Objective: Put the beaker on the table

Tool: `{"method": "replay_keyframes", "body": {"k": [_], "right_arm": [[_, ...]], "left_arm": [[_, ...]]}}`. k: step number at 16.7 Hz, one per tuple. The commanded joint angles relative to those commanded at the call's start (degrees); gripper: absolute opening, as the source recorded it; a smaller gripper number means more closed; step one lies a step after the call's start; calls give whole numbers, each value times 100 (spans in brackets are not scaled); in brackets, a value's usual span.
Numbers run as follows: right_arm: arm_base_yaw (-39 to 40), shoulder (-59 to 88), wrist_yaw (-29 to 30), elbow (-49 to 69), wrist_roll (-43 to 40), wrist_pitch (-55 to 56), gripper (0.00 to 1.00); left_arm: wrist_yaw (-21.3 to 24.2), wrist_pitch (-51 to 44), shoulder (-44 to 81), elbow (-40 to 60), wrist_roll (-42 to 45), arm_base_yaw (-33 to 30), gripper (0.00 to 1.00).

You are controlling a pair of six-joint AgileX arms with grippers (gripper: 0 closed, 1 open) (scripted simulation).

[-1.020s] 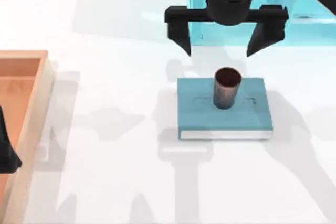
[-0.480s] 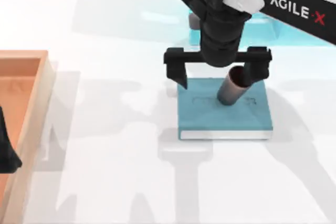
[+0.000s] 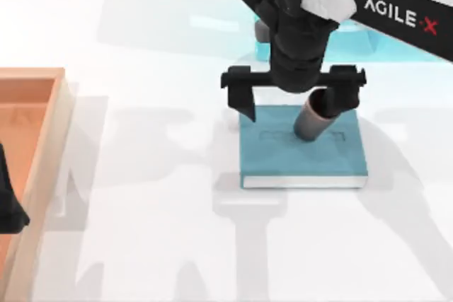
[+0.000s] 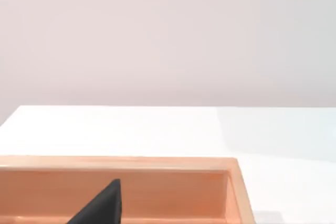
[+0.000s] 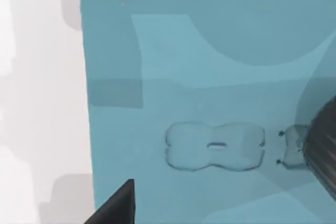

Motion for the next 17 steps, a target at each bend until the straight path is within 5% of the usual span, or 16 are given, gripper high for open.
{"method": "replay_keyframes", "body": {"k": [10, 17], "right_arm": [[0, 0, 0, 0, 0, 0, 2], [0, 0, 0, 0, 0, 0, 0]], "left_arm": [[0, 0, 0, 0, 0, 0, 100], [0, 0, 0, 0, 0, 0, 100]]}}
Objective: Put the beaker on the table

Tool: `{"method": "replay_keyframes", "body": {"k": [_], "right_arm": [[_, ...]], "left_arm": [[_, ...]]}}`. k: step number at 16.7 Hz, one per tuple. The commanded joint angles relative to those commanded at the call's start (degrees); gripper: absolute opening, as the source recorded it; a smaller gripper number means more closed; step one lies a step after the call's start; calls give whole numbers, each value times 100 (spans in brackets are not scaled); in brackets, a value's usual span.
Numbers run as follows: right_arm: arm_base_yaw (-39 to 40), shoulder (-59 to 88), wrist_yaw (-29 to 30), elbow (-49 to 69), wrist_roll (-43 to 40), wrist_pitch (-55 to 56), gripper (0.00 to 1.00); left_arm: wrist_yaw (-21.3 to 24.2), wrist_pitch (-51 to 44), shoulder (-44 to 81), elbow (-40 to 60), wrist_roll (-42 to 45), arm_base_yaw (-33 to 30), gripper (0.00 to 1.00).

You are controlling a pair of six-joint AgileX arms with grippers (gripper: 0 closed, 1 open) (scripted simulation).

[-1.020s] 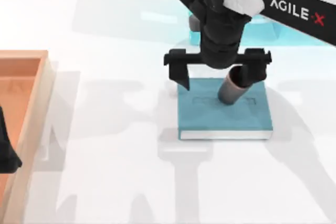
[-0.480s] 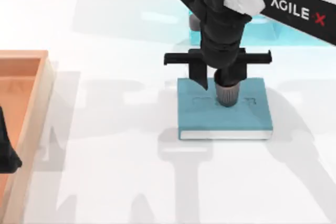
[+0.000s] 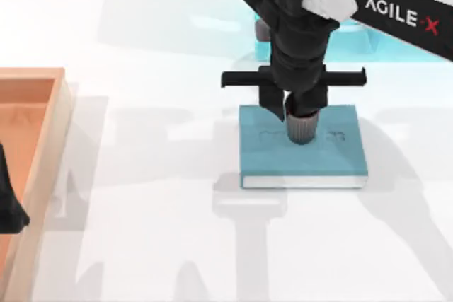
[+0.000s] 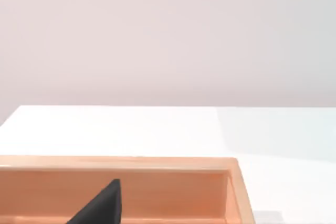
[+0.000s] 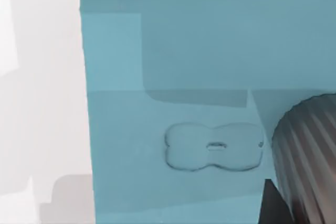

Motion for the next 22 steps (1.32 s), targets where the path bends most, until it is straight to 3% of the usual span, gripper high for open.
{"method": "replay_keyframes", "body": {"k": [4, 11, 16, 22], "right_arm": [[20, 47, 3, 86, 3, -100, 0], [-1, 80, 1, 1252, 1, -1174, 0], [27, 62, -18, 1235, 22, -1163, 0], [747, -686, -210, 437, 754, -1122, 0]], "left_arm": [[0, 0, 0, 0, 0, 0, 100], [0, 0, 0, 0, 0, 0, 100], [0, 0, 0, 0, 0, 0, 100], [0, 0, 0, 0, 0, 0, 100]]}}
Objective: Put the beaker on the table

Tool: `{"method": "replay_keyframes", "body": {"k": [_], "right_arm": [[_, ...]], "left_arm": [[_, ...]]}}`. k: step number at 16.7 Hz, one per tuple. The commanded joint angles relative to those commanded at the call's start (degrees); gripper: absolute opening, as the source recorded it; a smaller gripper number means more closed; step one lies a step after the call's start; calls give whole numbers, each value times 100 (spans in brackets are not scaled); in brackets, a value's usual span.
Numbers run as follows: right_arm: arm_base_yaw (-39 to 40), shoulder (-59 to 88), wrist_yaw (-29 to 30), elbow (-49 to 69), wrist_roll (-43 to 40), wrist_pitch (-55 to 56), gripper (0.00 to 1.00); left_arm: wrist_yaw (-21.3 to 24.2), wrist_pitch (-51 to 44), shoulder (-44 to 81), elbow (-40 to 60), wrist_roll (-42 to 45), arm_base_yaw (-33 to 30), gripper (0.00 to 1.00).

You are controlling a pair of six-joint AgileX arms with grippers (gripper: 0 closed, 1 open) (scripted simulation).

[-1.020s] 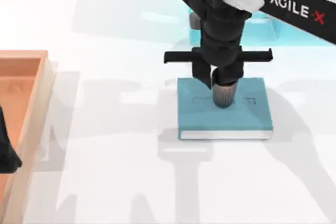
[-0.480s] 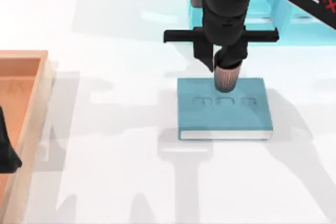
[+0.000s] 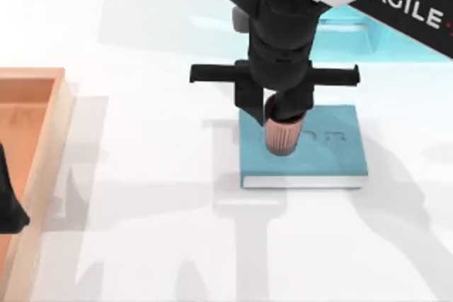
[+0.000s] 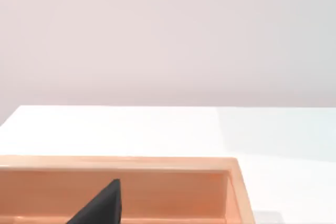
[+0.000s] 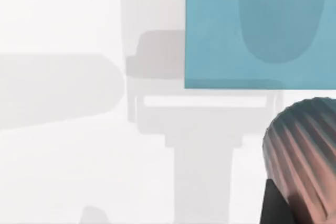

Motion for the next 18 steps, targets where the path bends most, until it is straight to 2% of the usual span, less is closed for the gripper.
{"method": "replay_keyframes", "body": {"k": [7, 18], "right_arm": [[33, -56, -51, -124, 52, 85, 0], [16, -128, -55, -1402, 14, 1307, 0]], "left_arm": [[0, 0, 0, 0, 0, 0, 100], [0, 0, 0, 0, 0, 0, 100]]}}
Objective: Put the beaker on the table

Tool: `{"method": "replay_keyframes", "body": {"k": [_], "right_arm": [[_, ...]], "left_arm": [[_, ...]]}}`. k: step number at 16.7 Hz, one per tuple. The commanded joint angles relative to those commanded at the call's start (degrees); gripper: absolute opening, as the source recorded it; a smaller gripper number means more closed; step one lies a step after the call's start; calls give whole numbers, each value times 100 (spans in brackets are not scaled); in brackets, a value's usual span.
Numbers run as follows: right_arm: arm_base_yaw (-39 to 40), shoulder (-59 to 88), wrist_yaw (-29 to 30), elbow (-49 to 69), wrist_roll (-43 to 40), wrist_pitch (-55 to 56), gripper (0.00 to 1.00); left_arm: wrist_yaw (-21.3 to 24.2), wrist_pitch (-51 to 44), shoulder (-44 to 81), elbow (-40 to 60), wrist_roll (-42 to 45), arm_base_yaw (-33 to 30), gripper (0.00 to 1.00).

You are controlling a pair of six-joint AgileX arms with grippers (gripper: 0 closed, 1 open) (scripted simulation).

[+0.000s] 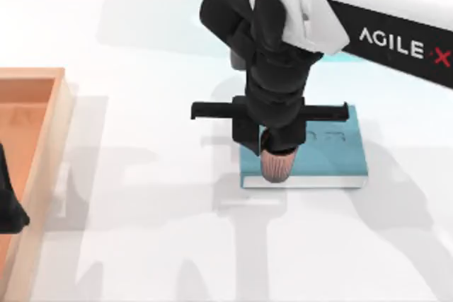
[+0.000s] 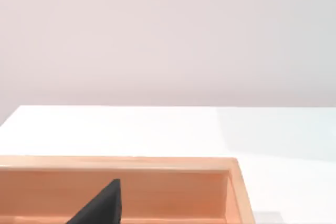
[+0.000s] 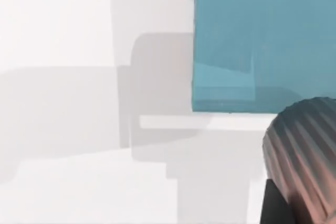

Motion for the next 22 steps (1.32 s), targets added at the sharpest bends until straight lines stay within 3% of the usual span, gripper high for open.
{"method": "replay_keyframes", "body": {"k": [6, 19, 22], "right_arm": [[3, 12, -1, -204, 0, 200, 0], [3, 12, -1, -204, 0, 200, 98], [3, 12, -1, -204, 0, 200, 100]], "left_arm": [[0, 0, 0, 0, 0, 0, 100], [0, 0, 0, 0, 0, 0, 100], [0, 0, 0, 0, 0, 0, 100]]}}
